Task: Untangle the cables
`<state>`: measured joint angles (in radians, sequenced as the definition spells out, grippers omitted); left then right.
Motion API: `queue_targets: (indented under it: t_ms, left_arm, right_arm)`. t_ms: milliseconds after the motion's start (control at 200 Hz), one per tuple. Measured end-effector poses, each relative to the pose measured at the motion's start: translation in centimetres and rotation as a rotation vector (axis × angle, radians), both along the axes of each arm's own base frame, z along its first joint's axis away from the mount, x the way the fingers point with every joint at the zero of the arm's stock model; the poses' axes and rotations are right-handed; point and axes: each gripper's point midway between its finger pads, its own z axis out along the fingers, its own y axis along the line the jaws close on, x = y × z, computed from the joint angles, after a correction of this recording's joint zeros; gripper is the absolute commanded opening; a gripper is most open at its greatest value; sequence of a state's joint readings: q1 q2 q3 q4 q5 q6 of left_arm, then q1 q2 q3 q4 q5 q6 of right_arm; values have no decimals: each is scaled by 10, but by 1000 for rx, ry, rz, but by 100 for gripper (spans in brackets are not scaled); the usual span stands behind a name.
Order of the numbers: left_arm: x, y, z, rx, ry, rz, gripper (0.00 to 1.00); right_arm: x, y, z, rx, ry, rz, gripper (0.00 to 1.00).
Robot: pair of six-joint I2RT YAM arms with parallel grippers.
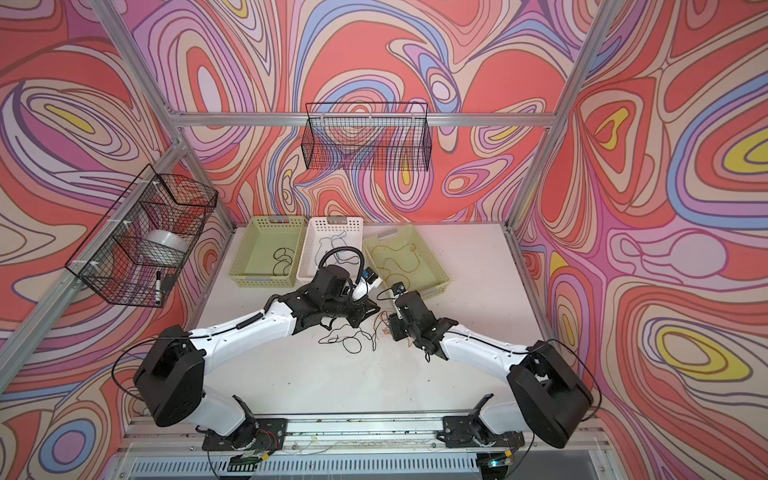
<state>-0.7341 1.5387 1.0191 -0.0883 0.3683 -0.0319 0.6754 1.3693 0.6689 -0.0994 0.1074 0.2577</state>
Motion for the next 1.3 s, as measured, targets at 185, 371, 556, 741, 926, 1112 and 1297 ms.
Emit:
queue_targets:
  t_ms: [185, 371, 556, 741, 926, 1112, 1297]
  left_arm:
    - [-2, 3, -22, 10, 56, 33, 42]
    - [2, 0, -39, 14, 91, 53, 48]
    - [11, 0, -63, 48, 118, 98, 24]
    - [20, 10, -76, 98, 101, 168, 0]
    - [22, 24, -72, 133, 63, 206, 0]
    - [6, 32, -52, 67, 46, 182, 49]
    - [-3, 23, -33, -51, 34, 144, 54]
  right_arm:
    - [3, 1, -4, 8, 12, -25, 36]
    - [7, 9, -20, 4, 39, -11, 16]
    - [13, 12, -18, 7, 14, 0, 0]
    - [18, 4, 30, 38, -111, -28, 0]
    - [19, -6, 83, 77, -225, -51, 0]
    - [19, -11, 87, 89, -215, -41, 0]
    - [14, 0, 78, 104, -162, 22, 0]
